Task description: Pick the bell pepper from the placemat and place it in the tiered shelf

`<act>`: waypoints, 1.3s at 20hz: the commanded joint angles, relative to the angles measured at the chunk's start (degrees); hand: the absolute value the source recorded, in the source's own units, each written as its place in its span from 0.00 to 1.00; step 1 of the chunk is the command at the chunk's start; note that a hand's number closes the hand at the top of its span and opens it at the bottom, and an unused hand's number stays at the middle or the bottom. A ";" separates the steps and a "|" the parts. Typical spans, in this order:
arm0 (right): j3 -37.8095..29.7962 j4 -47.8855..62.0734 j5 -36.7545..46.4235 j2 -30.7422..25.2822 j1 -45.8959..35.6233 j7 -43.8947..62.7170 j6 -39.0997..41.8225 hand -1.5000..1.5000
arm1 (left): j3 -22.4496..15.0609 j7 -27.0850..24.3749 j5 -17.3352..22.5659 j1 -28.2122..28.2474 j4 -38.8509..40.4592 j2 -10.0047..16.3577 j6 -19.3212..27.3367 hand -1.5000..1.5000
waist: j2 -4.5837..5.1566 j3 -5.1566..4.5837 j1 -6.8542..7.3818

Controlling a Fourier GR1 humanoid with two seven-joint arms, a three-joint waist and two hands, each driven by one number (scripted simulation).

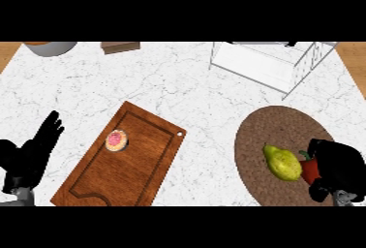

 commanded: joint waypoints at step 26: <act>-2.74 -8.24 -17.76 21.86 -53.01 33.18 1.78 1.00 | 1.63 3.16 0.25 1.14 -4.12 0.44 -2.41 0.50 | -0.12 0.33 0.37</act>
